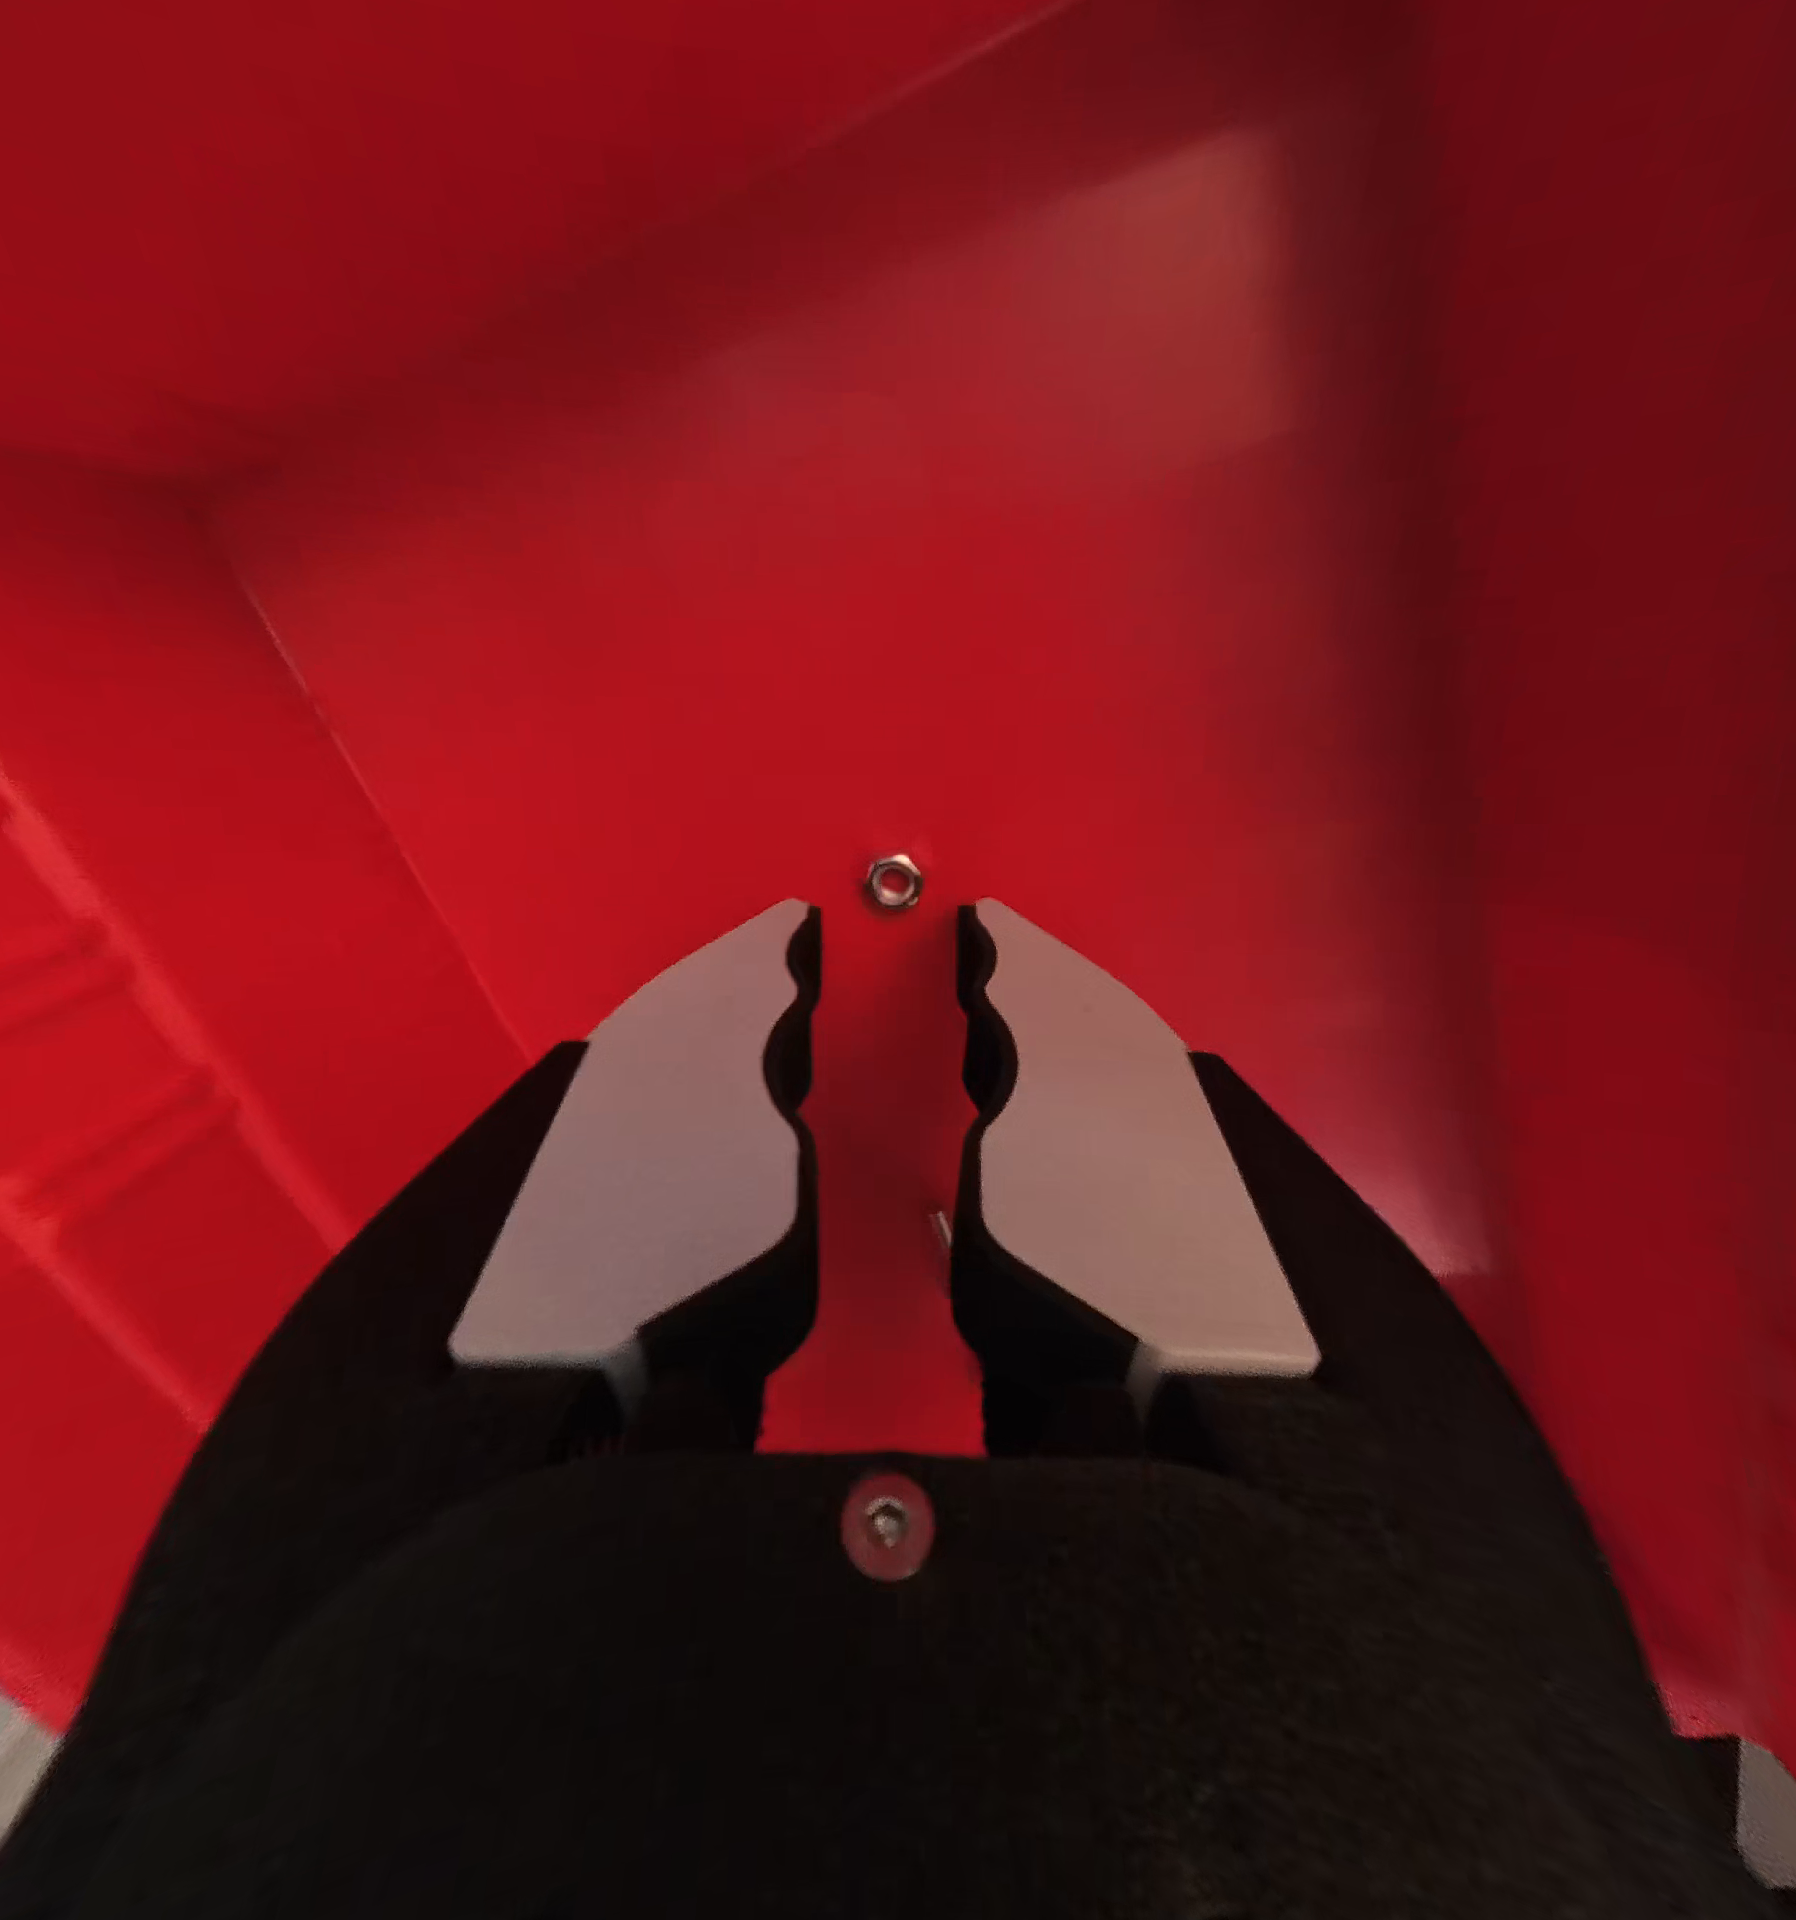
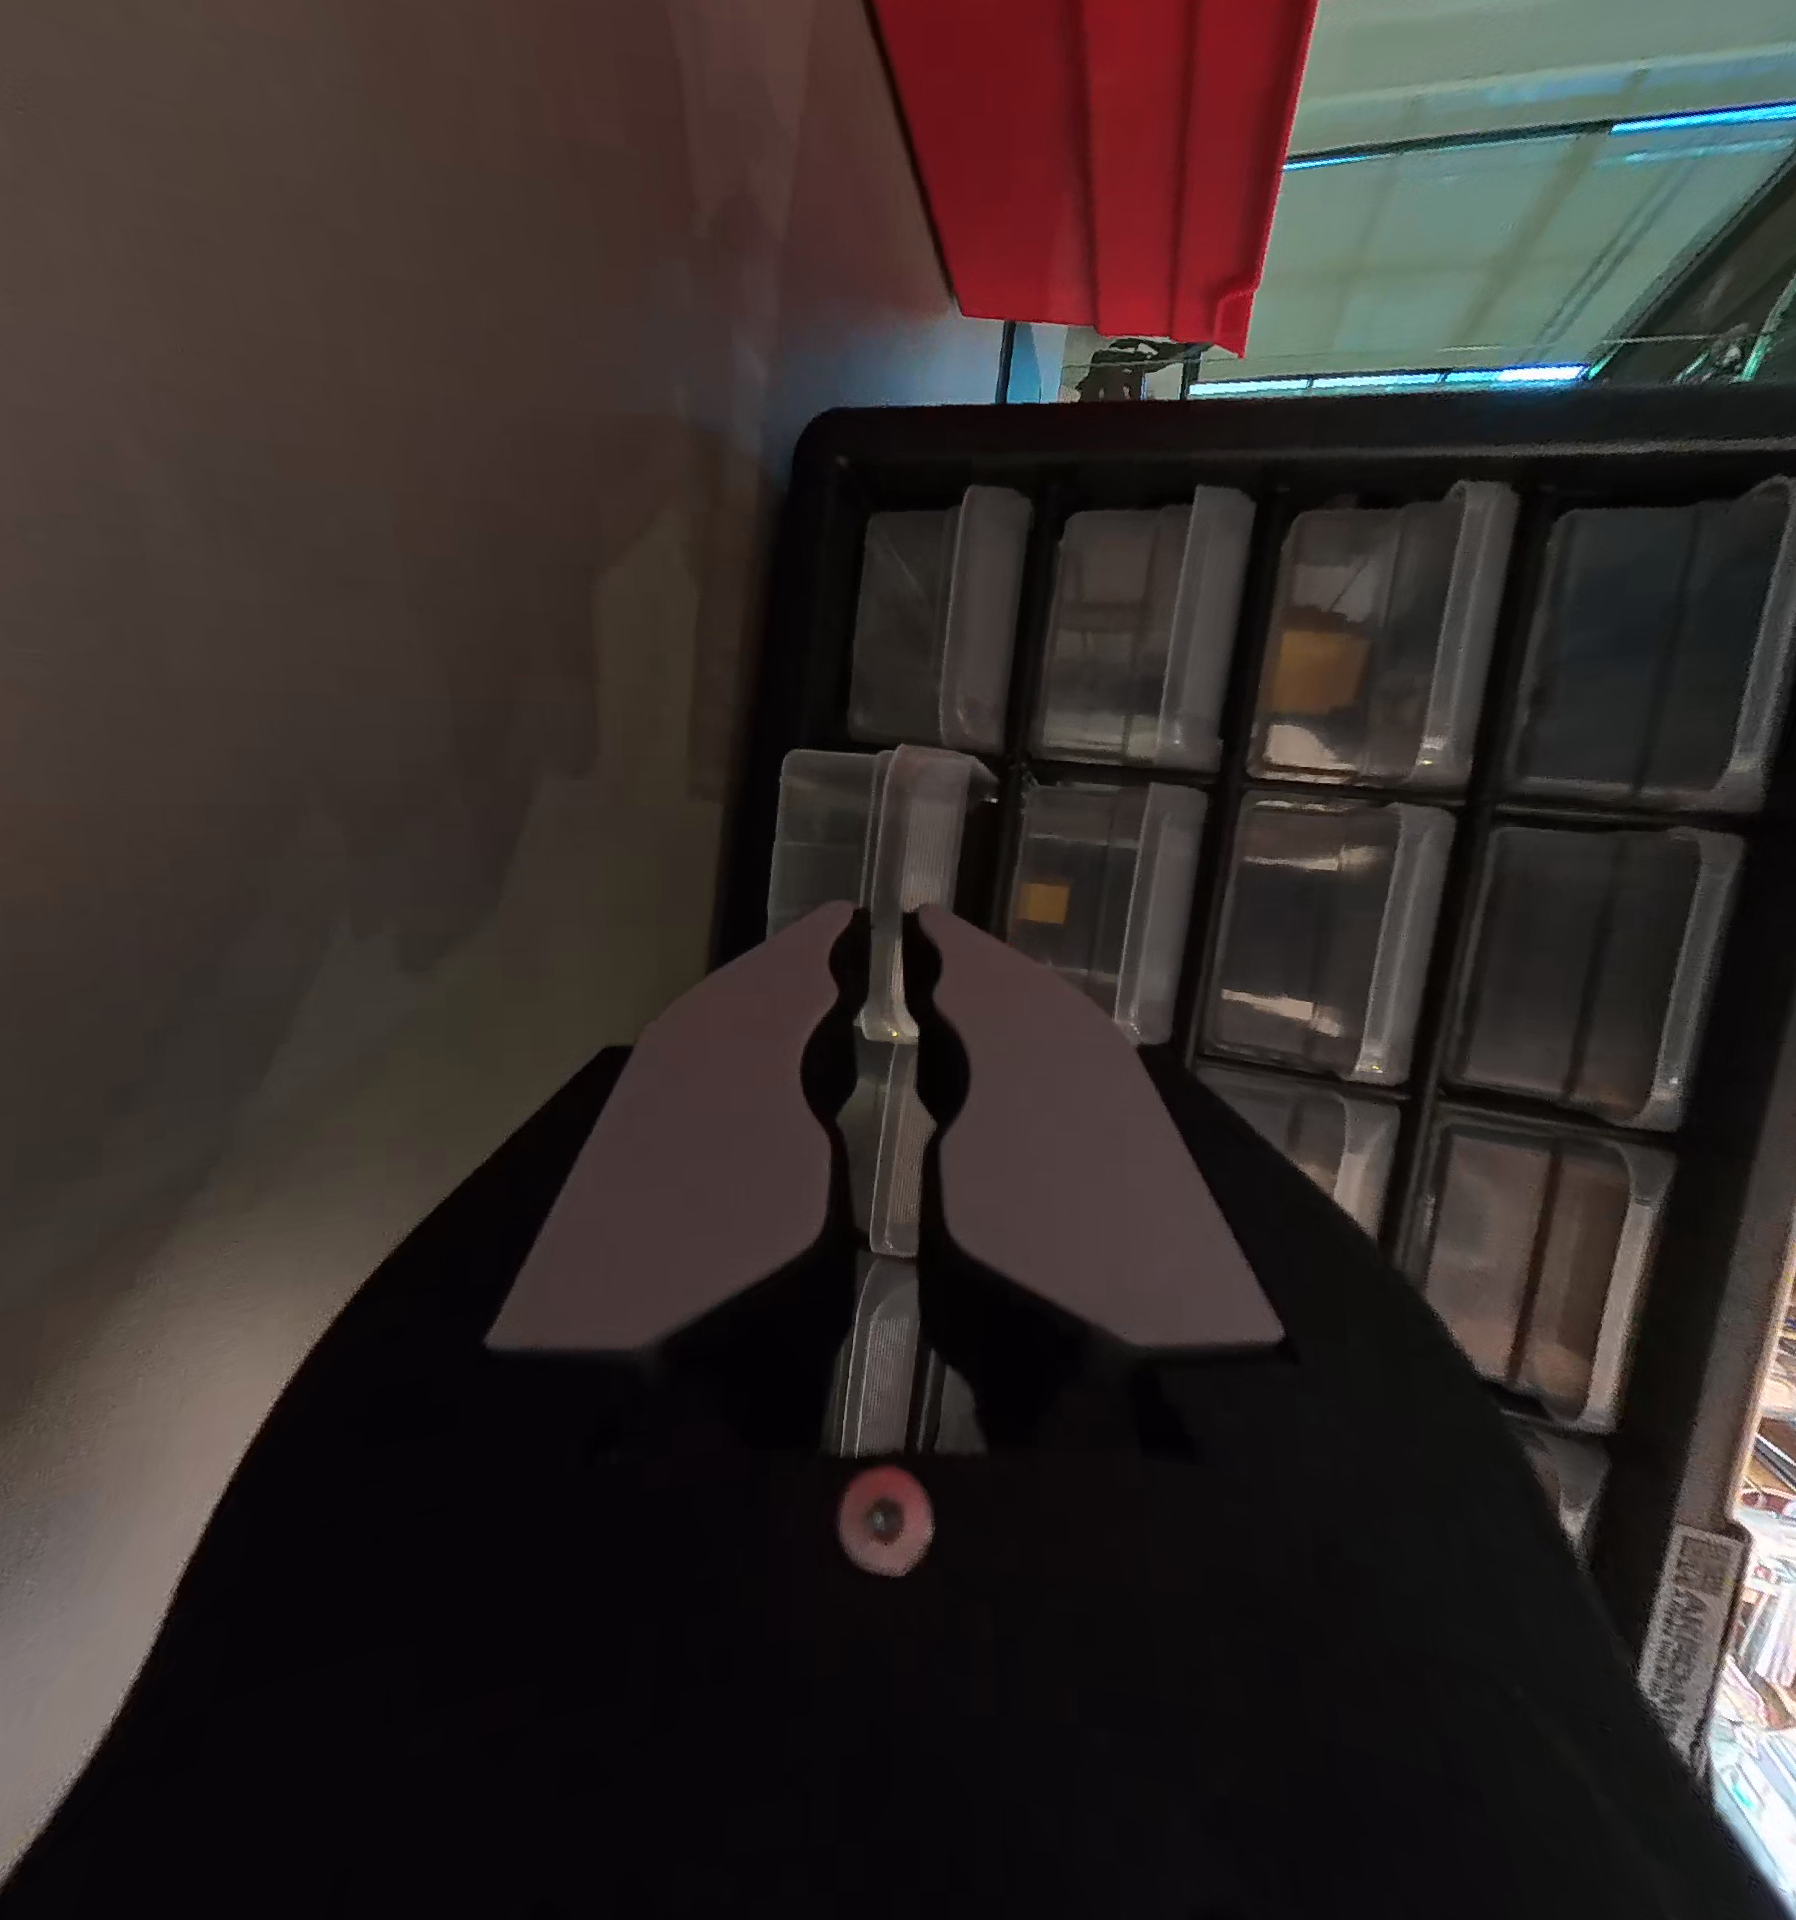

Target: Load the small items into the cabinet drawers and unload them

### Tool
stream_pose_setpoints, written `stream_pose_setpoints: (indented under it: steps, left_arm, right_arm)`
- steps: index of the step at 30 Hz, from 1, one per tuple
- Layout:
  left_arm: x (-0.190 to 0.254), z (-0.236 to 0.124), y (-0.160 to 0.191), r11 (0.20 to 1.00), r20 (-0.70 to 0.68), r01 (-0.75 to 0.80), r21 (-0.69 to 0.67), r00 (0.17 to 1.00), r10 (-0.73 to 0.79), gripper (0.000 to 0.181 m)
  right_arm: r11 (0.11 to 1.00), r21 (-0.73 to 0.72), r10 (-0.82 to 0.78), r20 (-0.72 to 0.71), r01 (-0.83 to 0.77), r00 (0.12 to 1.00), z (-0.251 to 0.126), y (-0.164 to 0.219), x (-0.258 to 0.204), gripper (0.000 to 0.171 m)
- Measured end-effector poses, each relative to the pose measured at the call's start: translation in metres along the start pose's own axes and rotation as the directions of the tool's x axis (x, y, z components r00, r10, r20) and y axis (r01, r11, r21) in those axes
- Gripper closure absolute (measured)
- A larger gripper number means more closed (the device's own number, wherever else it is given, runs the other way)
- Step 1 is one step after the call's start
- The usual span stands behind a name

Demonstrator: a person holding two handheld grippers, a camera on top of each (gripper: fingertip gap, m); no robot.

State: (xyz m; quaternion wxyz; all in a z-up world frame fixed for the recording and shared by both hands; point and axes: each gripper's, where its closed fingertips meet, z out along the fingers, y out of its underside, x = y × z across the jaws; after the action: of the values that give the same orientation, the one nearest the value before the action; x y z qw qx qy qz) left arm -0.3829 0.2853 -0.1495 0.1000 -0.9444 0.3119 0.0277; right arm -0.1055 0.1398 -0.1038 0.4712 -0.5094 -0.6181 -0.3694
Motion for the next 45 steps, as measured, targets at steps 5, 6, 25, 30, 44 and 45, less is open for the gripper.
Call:
stream_pose_setpoints:
  steps: [5,6,25,30,44,45]
  left_arm:
    - [0.008,0.002,-0.002,1.000,-0.077,-0.007,0.021,0.997,0.008,0.181]
    - [0.008,0.002,-0.002,1.000,-0.079,-0.004,0.023,0.997,0.006,0.181]
    - [0.006,0.000,-0.016,0.997,-0.052,0.029,0.070,0.998,-0.026,0.159]
    - [0.011,0.003,-0.013,0.999,-0.062,0.006,0.043,0.998,-0.004,0.166]
    - [0.067,-0.109,-0.015,0.971,-0.140,-0.063,0.230,0.985,0.097,0.171]
    - [0.099,-0.129,-0.018,0.948,-0.215,-0.117,0.295,0.959,0.185,0.172]
  right_arm:
    - [1.000,-0.003,-0.002,0.005,0.002,1.000,0.000,0.000,0.000,0.165]
    - [1.000,-0.004,-0.004,0.006,0.004,1.000,0.000,0.000,0.000,0.164]
    - [1.000,-0.008,-0.022,0.021,0.022,1.000,-0.004,-0.001,-0.001,0.165]
    - [1.000,-0.007,-0.021,0.025,0.021,0.999,-0.004,-0.001,-0.001,0.165]
    - [0.999,-0.002,-0.046,0.044,0.046,0.998,-0.010,-0.004,-0.003,0.166]
    - [0.999,0.005,-0.048,0.043,0.048,0.998,-0.012,-0.005,-0.004,0.170]
